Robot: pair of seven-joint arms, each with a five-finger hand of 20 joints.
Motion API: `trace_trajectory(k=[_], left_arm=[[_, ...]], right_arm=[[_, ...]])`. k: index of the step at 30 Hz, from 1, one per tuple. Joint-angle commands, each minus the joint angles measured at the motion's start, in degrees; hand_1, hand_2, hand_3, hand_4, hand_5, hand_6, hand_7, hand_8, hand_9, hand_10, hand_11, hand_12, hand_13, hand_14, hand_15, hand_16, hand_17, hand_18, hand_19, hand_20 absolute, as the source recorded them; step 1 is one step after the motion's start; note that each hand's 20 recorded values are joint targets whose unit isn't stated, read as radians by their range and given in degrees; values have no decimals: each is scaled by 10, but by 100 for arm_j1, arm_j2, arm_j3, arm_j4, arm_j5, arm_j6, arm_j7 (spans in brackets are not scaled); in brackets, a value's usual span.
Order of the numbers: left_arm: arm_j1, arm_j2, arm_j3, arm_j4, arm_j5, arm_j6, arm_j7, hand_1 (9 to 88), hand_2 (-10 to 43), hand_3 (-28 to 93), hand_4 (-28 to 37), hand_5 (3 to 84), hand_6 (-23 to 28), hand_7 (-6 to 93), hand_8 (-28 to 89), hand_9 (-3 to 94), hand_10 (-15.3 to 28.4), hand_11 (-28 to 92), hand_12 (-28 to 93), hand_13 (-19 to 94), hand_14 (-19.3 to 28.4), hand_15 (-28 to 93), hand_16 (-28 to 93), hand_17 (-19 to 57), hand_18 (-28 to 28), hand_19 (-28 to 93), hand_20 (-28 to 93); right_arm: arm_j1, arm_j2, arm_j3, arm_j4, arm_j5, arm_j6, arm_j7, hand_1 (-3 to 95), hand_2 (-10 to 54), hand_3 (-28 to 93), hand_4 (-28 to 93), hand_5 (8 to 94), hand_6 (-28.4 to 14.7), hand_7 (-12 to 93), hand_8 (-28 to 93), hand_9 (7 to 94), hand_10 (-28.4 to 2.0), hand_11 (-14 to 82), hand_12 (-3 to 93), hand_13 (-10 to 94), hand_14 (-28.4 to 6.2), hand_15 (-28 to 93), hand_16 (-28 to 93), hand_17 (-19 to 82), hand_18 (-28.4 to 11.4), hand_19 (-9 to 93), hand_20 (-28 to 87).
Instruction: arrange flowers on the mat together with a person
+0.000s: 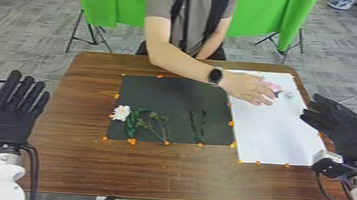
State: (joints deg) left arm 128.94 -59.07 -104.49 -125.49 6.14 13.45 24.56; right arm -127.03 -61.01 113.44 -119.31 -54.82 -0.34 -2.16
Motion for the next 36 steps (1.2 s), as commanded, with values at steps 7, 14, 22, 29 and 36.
trace_trajectory(k=[7, 14, 22, 29, 36], left_arm=[[20, 93, 143, 37, -42, -61, -53, 247, 153, 663, -283, 405, 55, 135, -108, 363, 138, 176, 81, 249, 136, 279, -70, -53, 132, 310, 117], [-63, 116, 173, 53, -52, -58, -38, 247, 152, 663, -283, 403, 60, 132, -107, 363, 137, 177, 82, 250, 136, 281, -70, -53, 132, 311, 118], [-10, 94, 169, 46, -92, 3, -41, 247, 153, 662, -283, 402, 61, 132, -105, 362, 137, 177, 83, 250, 136, 280, -70, -53, 132, 312, 118], [-46, 99, 192, 39, -82, 2, -32, 246, 153, 663, -283, 402, 61, 132, -105, 359, 140, 176, 83, 250, 136, 280, -70, -53, 132, 312, 118], [1, 72, 204, 48, -107, 84, -28, 243, 152, 668, -283, 401, 62, 134, -105, 358, 143, 176, 84, 250, 136, 281, -70, -53, 133, 312, 118]], right_arm=[[-95, 192, 37, -129, 68, 208, -367, 231, 18, 718, -227, 435, -23, 148, -101, 418, -121, 48, 158, 329, -125, 116, 227, 154, -149, 306, 155], [-45, 93, 64, -129, 0, 127, -309, 232, 19, 717, -227, 436, -23, 149, -102, 417, -122, 48, 158, 330, -133, 122, 228, 154, -149, 307, 157], [7, -8, 91, -129, -69, 43, -251, 231, 19, 718, -227, 436, -23, 147, -102, 416, -125, 47, 158, 330, -134, 125, 227, 153, -151, 308, 158], [-28, 60, 72, -129, -22, 100, -290, 231, 18, 718, -227, 436, -23, 147, -101, 407, -128, 45, 158, 328, -136, 126, 225, 153, -152, 310, 158], [-203, 402, -15, -129, 215, 378, -493, 239, 13, 722, -224, 418, -37, 143, -97, 358, -149, 37, 167, 282, -145, 134, 225, 143, -152, 319, 155]])
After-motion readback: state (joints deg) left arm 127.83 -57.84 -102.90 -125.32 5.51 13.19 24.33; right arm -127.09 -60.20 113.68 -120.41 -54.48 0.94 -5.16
